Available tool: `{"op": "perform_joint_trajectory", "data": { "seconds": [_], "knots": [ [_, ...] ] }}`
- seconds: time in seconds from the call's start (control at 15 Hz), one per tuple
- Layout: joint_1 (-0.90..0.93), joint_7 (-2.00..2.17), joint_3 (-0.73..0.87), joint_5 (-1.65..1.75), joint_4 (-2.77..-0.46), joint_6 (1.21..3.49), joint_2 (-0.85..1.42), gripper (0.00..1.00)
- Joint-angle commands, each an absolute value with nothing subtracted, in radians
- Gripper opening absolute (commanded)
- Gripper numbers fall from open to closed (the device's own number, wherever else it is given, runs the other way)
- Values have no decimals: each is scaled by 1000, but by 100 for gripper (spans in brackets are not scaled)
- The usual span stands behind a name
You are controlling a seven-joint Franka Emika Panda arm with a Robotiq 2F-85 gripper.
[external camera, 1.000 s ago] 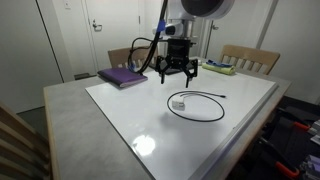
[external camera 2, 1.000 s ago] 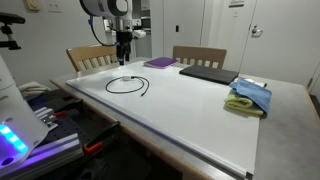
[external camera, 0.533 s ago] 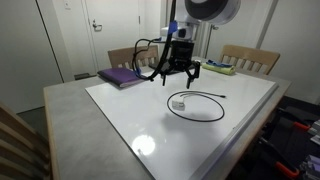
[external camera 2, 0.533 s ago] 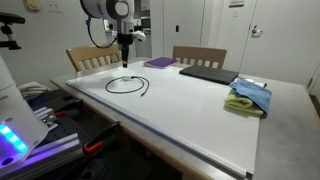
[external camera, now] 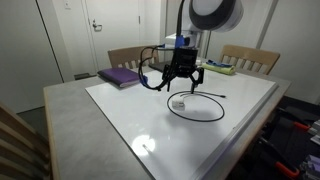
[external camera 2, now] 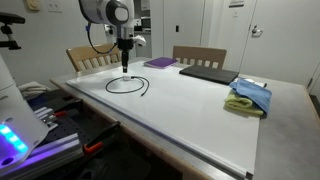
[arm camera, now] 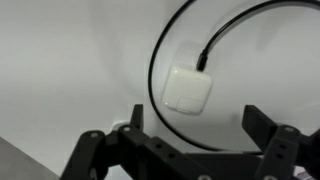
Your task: Straighten out the cable
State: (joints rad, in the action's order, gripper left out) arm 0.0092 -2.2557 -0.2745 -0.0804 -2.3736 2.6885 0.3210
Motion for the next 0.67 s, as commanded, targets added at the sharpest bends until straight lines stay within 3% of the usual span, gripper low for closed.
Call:
{"op": "perform_joint_trajectory", "data": {
  "seconds": [0.0,0.6],
  "knots": [
    [27,-2178,-237,-31,-2415,2761,330,100],
    [-1,-2055,-276,-30,-2435,2884,376,100]
  ]
}}
